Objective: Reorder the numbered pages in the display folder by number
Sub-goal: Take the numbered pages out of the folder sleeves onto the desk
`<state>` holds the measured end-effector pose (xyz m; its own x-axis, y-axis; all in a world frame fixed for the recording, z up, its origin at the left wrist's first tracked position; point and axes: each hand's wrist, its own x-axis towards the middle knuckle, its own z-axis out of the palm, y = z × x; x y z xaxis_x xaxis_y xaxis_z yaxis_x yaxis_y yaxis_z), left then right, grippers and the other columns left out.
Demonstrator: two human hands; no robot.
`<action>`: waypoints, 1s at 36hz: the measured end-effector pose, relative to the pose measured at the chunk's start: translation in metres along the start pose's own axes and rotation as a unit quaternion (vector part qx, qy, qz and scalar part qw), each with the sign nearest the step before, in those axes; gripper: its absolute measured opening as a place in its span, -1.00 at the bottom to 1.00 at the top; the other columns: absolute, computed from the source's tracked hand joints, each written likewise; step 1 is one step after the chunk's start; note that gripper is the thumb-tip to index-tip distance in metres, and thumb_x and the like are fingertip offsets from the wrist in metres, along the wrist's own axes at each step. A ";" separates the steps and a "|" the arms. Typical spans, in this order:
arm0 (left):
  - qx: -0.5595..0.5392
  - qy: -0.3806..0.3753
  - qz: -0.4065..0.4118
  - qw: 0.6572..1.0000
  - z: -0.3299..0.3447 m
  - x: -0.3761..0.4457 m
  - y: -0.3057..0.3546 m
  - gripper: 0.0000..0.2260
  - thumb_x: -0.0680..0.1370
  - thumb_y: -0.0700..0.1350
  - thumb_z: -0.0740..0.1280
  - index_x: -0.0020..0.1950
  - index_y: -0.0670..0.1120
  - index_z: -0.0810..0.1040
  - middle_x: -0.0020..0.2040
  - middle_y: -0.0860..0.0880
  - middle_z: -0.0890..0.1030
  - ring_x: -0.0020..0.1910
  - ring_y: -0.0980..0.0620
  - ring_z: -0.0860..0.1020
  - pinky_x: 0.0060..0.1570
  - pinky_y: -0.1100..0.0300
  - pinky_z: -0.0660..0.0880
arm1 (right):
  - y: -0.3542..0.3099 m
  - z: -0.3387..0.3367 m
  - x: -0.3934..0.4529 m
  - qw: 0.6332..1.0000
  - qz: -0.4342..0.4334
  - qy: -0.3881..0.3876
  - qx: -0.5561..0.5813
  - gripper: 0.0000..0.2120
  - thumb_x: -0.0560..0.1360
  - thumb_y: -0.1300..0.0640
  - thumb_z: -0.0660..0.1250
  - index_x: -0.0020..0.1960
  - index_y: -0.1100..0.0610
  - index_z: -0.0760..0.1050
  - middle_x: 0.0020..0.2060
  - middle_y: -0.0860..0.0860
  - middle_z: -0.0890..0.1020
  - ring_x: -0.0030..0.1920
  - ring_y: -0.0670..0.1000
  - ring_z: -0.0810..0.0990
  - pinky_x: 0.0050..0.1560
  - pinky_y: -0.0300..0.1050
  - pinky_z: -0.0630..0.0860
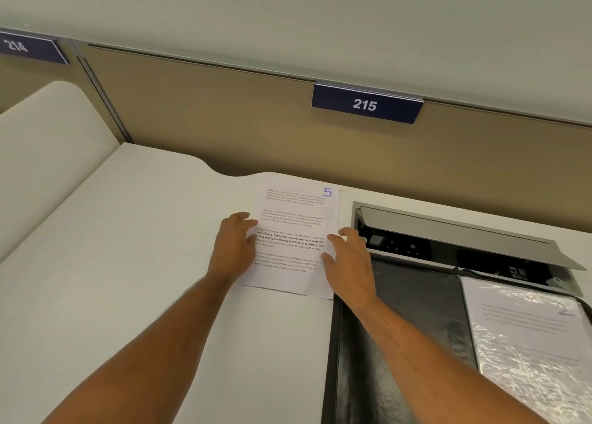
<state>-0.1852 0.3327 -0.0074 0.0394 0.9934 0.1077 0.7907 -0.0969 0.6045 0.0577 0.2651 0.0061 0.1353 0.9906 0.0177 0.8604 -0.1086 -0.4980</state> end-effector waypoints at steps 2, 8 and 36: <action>0.010 -0.011 0.018 1.000 0.002 -0.002 -0.001 -0.70 0.64 -0.20 0.30 0.36 -0.14 0.58 0.42 -0.07 0.49 0.39 -0.07 0.40 0.39 0.10 0.34 | 0.000 0.002 -0.003 0.998 -0.032 -0.008 -0.047 -0.59 0.67 0.01 0.28 0.49 0.09 0.44 0.51 0.02 0.34 0.50 0.07 0.29 0.53 0.04 0.22; 0.050 -0.032 0.042 0.997 0.007 -0.003 -0.008 -0.68 0.62 -0.19 0.31 0.39 -0.14 0.56 0.40 -0.06 0.51 0.39 -0.08 0.41 0.40 0.05 0.35 | 0.002 0.009 -0.007 0.994 -0.047 -0.055 -0.080 -0.50 0.70 -0.08 0.16 0.59 0.06 0.28 0.57 -0.01 0.28 0.56 0.02 0.20 0.57 -0.04 0.06; 0.065 -0.036 0.046 0.996 0.006 -0.032 0.023 -0.64 0.60 -0.21 0.33 0.41 -0.13 0.53 0.44 -0.08 0.49 0.43 -0.12 0.38 0.41 -0.04 0.34 | 0.015 -0.001 -0.059 0.995 -0.075 -0.024 -0.060 -0.52 0.70 0.06 0.20 0.59 0.14 0.28 0.57 0.10 0.30 0.58 0.08 0.23 0.60 0.03 0.06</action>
<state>-0.1650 0.2988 -0.0018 0.1550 0.9830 0.0986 0.8540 -0.1835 0.4868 0.0630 0.2054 -0.0012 -0.0208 0.9989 0.0410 0.9222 0.0350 -0.3850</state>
